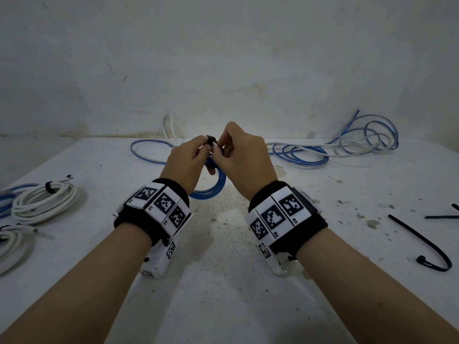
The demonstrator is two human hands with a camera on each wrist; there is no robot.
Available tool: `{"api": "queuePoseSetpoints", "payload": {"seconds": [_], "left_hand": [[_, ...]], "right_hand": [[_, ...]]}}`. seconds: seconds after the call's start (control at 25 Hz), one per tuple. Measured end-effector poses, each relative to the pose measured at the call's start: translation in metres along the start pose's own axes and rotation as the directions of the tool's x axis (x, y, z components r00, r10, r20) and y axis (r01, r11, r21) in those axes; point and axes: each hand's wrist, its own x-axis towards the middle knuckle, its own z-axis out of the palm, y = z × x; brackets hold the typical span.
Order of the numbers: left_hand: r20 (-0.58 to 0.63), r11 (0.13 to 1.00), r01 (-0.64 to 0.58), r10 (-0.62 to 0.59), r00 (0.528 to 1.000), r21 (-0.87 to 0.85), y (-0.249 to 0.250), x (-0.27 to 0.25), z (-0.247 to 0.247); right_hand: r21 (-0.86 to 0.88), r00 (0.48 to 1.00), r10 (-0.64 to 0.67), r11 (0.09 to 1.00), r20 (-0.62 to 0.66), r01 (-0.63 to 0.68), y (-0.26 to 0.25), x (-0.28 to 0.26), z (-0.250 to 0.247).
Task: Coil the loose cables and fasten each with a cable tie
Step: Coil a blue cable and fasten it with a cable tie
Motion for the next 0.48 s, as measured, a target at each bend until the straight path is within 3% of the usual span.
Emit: {"api": "queuePoseSetpoints", "payload": {"seconds": [0.24, 0.48], "left_hand": [[0.108, 0.991, -0.125, 0.119, 0.987, 0.051, 0.0041, -0.0057, 0.0006], [0.009, 0.997, -0.063, 0.063, 0.998, -0.037, 0.0054, -0.0044, -0.0017]], "right_hand": [[-0.006, 0.999, 0.021, 1.000, -0.033, -0.022, 0.0028, -0.0001, -0.0032], [0.022, 1.000, -0.008, 1.000, 0.006, 0.007, -0.0030, -0.0034, -0.0018]]}}
